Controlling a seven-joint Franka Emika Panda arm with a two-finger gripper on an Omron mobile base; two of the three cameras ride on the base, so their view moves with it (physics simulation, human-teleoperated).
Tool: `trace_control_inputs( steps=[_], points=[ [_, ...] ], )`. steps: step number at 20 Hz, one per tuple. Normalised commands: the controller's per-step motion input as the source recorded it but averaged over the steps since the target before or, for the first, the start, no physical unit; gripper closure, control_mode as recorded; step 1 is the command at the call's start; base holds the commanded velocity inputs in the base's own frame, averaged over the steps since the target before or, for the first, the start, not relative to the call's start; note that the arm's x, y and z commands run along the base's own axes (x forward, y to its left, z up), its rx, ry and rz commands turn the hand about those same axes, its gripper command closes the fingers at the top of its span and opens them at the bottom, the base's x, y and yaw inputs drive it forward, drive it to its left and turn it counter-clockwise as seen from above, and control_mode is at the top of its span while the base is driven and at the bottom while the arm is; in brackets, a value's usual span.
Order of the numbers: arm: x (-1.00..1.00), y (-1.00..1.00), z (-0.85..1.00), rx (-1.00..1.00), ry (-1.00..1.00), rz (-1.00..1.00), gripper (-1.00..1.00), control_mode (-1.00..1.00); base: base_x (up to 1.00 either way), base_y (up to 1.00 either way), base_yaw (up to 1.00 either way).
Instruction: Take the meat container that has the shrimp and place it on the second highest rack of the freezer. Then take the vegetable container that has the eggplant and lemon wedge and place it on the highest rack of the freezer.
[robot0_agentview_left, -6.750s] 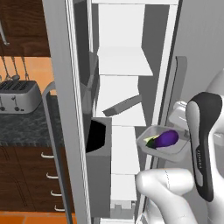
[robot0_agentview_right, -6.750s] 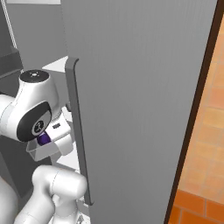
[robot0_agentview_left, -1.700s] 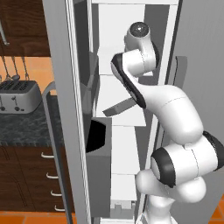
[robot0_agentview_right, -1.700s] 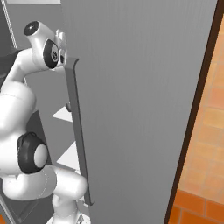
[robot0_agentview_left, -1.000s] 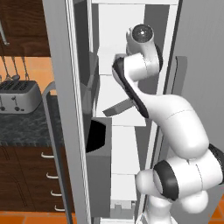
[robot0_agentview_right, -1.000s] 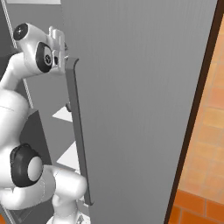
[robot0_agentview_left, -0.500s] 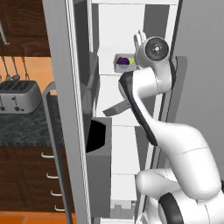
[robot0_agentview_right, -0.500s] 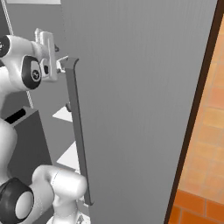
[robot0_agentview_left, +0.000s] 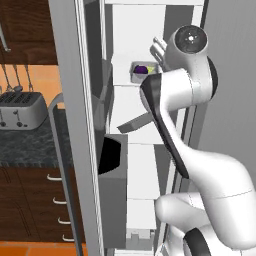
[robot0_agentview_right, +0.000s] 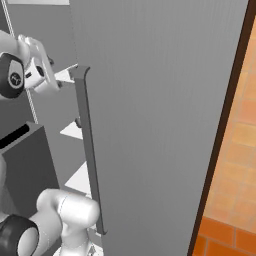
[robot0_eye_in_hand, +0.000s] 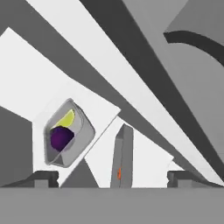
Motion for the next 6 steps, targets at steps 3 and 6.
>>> trace_control_inputs(
  steps=[3,6],
  points=[
    [-0.95,-0.11,-0.53,-0.45,0.03,0.08,-1.00,-1.00,0.00,0.00,0.00],
    [-0.99,-0.03,-0.59,-0.41,0.06,0.08,-1.00,-1.00,0.00,0.00,0.00]
  ],
)
